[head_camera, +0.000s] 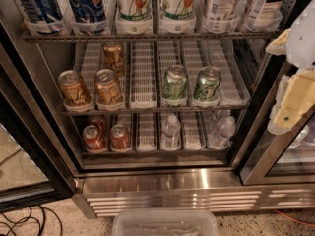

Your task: Pick blue plastic bottle from top shelf of fridge

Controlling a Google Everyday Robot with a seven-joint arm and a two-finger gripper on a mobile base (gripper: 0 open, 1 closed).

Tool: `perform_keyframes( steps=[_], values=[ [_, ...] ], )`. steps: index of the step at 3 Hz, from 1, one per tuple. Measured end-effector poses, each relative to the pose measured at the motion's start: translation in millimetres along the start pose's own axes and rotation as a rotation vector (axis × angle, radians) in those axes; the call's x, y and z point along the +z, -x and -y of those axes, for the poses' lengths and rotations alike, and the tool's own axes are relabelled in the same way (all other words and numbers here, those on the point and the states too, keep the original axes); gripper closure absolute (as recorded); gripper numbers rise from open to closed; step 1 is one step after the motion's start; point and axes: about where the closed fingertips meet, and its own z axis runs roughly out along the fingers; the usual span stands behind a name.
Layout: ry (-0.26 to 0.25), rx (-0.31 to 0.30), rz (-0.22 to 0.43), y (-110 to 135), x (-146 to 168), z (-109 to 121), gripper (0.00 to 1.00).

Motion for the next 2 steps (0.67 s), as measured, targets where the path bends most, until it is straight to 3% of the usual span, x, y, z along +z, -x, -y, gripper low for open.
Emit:
perform_keyframes(
  steps=[2],
  values=[
    [-0.025,0.016,0.036,2.3,3.3,3.6,0.00]
  ],
)
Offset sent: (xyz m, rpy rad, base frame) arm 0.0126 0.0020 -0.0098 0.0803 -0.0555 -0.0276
